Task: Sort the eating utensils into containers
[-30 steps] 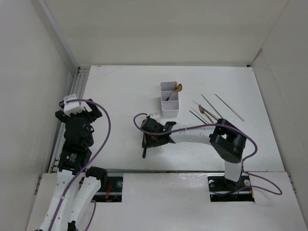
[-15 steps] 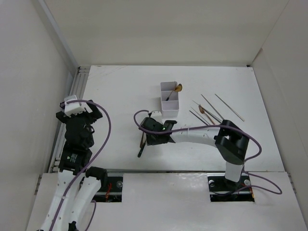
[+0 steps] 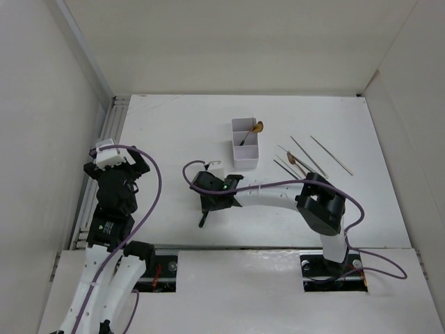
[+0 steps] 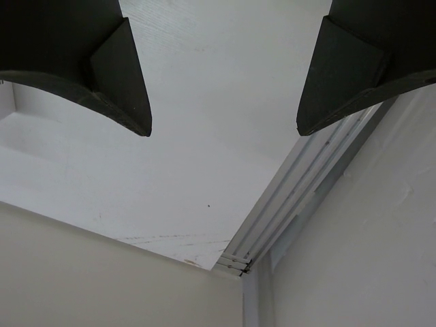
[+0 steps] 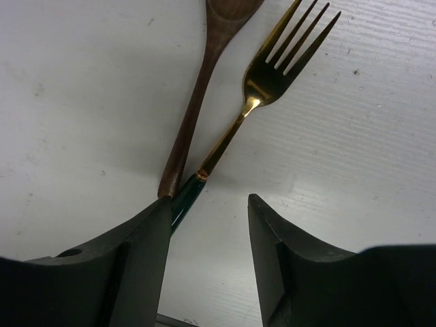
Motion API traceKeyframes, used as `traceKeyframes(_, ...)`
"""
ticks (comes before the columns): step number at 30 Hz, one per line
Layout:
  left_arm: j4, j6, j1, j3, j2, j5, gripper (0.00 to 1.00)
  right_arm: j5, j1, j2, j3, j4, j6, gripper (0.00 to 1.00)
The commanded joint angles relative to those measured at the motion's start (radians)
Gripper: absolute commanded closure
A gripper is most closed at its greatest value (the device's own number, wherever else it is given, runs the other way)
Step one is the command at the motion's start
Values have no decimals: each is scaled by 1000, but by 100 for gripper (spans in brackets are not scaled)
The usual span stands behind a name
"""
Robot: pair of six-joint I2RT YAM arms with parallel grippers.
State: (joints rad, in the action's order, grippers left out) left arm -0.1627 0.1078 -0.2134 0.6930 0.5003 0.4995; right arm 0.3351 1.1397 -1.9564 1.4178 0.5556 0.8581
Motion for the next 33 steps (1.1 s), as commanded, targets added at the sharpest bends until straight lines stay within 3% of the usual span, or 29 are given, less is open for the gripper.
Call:
traceKeyframes(1,40,9,5,-9,-2,22,15,5,6,-2,4,3,16,47)
traceKeyframes(9,49,0,5,-20,-2,22,15,-31,15,-44,4,-74,-30,48)
traceKeyframes(16,40,-10,5,-20,-2,40,15,-31,15,-76,13,-11,-7,50)
traceKeyframes(18,49,-19,5,-20,-2,40,14,-31,15,-76,13,21,6,59)
traceKeyframes(24,40,-28,5,0,-2,40,14,-21,15,-4,-82,47,15,74)
traceKeyframes(28,49,-28,5,0,-2,40,14,2,15,40,-118,95,15,74)
traceKeyframes(33,49,-19,5,0,-2,11,14,-13,15,60,-148,81,-59,62)
